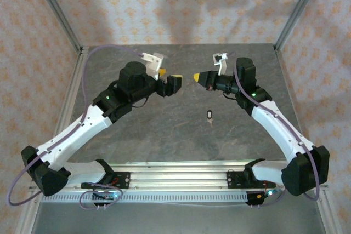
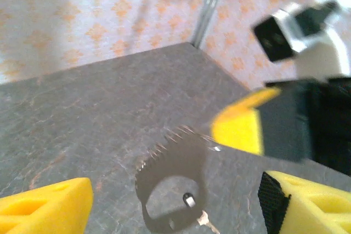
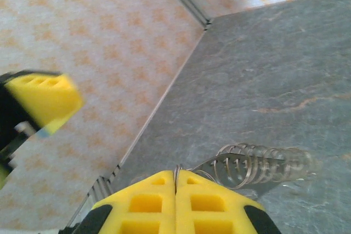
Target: Put the keys on the keyring
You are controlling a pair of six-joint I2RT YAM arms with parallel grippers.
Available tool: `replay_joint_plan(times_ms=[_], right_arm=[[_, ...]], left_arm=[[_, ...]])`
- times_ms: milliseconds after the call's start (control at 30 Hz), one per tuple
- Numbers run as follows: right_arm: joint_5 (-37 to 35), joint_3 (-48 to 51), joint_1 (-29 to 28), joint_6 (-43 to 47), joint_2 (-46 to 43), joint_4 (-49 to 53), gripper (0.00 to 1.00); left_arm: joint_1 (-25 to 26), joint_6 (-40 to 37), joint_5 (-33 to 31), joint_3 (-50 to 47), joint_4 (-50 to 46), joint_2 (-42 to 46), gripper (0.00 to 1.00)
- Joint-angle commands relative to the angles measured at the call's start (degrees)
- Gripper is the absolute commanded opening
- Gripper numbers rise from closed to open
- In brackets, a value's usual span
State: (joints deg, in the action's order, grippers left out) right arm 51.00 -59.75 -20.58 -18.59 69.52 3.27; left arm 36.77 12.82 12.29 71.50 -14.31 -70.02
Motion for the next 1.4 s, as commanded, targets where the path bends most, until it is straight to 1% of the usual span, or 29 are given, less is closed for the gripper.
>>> replay_joint_plan(times_ms=[0,67,200,300,500,633,767,967,1367], right_arm=[[7.0,0.7,0.1,1.1,-3.3,-5.2,0.00],[7.5,1.3,0.2,0.1,-3.7,-6.7,0.00],[8.8,2.3,0.1,-1.9,-4.5,-10.1,0.00],[9.2,3.1,0.2,-2.2,-5.2,-11.5,0.00],[8.9,4.3,0.2,-3.2,-6.0,-14.3,0.00],[8.7,4.9,0.2,-4.5,-6.1,-16.6,0.00],[8.4,5.5,0.2,-6.1,-6.1,-19.1,0.00],[8.1,5.5,0.2,-7.4,-5.8,-20.9,0.00],[7.7,5.3,0.2,-9.5,-4.5,-23.9,0.00]], left_arm=[[-3.3,6.1,6.3,-0.8,4.4,-1.0,0.81],[-5.3,8.1,11.3,-1.0,6.3,-2.3,0.80],[-7.3,11.3,19.8,-1.1,11.0,-5.1,0.72],[-7.4,12.5,24.0,-0.9,13.6,-6.4,0.65],[-7.4,16.3,30.5,-1.5,20.0,-8.1,0.59],[-7.4,17.4,32.2,-2.2,22.5,-9.0,0.56],[-7.4,20.9,33.9,-3.7,27.0,-9.4,0.53],[-7.3,22.5,35.3,-4.8,30.2,-9.5,0.50],[-4.8,23.4,36.0,-4.7,33.5,-10.7,0.44]])
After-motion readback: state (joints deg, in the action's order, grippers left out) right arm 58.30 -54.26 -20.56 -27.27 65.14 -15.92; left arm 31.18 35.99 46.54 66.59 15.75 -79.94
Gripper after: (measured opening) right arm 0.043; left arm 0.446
